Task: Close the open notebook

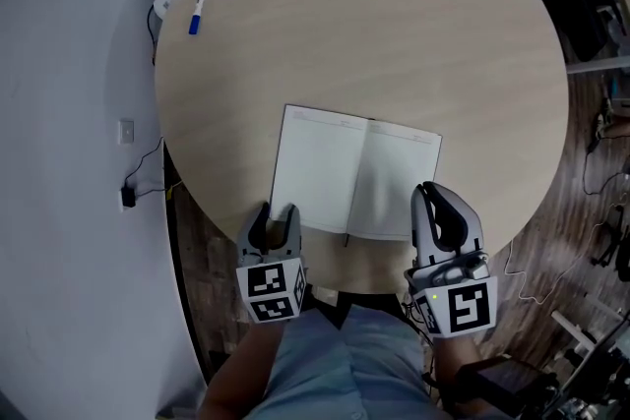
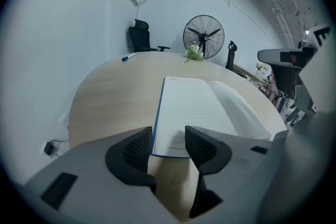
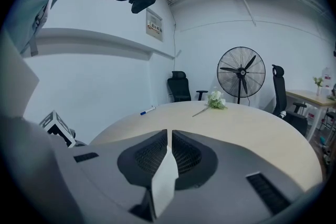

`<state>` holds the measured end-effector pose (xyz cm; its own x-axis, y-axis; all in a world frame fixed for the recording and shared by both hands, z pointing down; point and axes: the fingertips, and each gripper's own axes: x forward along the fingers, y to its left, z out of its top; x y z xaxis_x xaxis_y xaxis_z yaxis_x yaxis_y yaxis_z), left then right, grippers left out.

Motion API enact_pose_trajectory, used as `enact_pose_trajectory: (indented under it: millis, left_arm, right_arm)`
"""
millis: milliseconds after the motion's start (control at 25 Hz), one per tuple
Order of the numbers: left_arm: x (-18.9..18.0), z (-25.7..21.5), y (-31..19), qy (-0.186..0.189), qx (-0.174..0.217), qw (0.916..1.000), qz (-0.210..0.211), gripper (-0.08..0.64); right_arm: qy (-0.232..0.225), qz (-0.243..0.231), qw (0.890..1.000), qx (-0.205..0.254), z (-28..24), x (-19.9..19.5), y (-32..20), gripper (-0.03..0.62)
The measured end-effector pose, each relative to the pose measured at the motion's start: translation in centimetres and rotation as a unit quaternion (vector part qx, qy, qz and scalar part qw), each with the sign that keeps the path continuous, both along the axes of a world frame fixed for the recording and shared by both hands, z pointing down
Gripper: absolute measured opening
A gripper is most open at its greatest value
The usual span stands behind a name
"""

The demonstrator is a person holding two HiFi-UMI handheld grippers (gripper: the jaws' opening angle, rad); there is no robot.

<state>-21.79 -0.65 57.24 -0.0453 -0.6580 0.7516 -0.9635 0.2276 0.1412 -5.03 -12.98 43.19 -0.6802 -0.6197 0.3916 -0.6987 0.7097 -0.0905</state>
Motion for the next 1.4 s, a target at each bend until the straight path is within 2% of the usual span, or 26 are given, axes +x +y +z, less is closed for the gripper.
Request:
enact_pose_trajectory:
  millis: [120,280,320,400,760,960,1120,1400]
  left_arm:
    - [-0.2,0.1,0.1,-0.006,0.000,1.0000,0.000,0.188]
    - [-0.7,0.0,0.2,-0.013,-0.005,0.9998,0.011,0.098]
    - [-0.7,0.0,0.2,-0.012,-0.007,0.9998,0.015,0.052]
    - [-0.7,-0.1,0.4,-0.006,-0.007,0.9998,0.019,0.028]
    - [0.8,-4.6,0.8,0.009,0.037,0.9987,0.034,0.020]
    - [2.3,-8.2,0.4,0.015,0.069,0.9958,0.059,0.020]
    - [4.6,-10.8,0.2,0.023,0.094,0.9911,0.091,0.020]
    - [9.3,-14.1,-0.5,0.043,0.131,0.9778,0.158,0.020]
  right_arm:
    - [0.000,0.004,1.000,-0.002,0.3,0.4,0.1,0.052]
    - [-0.005,0.007,1.000,-0.003,0.3,0.5,0.3,0.052]
    - [-0.007,0.008,1.000,-0.002,0.3,0.5,0.3,0.052]
    - [-0.010,0.010,1.000,0.001,0.2,0.6,0.4,0.052]
    - [-0.027,0.021,0.999,0.019,-2.5,1.1,1.8,0.052]
    - [-0.034,0.031,0.998,0.037,-4.6,1.7,2.0,0.052]
    - [-0.037,0.045,0.997,0.054,-6.4,2.8,2.3,0.052]
    - [-0.042,0.073,0.993,0.078,-9.1,4.9,2.7,0.052]
